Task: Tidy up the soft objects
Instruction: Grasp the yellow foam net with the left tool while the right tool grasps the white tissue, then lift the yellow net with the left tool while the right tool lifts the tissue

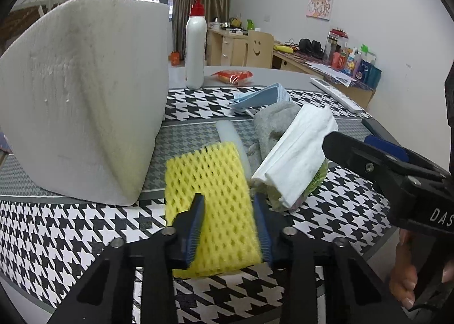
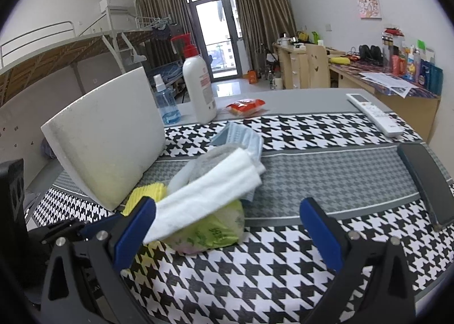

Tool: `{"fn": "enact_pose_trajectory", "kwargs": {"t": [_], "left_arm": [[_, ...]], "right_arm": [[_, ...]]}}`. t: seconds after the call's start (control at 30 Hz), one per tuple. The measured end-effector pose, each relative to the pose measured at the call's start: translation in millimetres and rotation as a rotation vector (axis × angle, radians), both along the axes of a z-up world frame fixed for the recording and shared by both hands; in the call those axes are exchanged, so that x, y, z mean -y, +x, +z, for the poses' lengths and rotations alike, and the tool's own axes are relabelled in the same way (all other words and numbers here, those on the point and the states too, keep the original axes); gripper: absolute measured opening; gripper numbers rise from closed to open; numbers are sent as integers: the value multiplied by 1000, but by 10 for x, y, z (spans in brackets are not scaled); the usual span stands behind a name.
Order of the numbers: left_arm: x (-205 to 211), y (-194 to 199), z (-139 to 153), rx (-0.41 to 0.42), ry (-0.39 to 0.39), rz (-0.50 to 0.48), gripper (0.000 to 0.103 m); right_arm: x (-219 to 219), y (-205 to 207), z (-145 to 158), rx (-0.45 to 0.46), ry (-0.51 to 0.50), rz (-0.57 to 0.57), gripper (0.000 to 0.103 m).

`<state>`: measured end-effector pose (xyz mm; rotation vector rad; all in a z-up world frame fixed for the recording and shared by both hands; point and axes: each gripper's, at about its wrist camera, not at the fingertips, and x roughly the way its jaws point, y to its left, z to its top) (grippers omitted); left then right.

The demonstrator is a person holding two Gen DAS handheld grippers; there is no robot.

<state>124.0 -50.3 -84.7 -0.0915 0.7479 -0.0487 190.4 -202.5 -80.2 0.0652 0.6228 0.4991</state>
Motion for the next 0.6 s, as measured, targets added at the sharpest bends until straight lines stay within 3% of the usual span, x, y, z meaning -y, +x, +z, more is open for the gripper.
{"fn": "enact_pose_trajectory", "kwargs": {"t": [0.23,0.43,0.6], "left_arm": [[-31,-25,-5,-5,2,-7,21],[-54,-55,6,0,-4,-24,13],[-72,-77,16,4,-5,-36,11]], "right_arm": [[-86,76,-32,-43,9,16,100],[-141,147,-74,-91,20,24,87],[-186,198,-101,-128,18,28,59]]}}
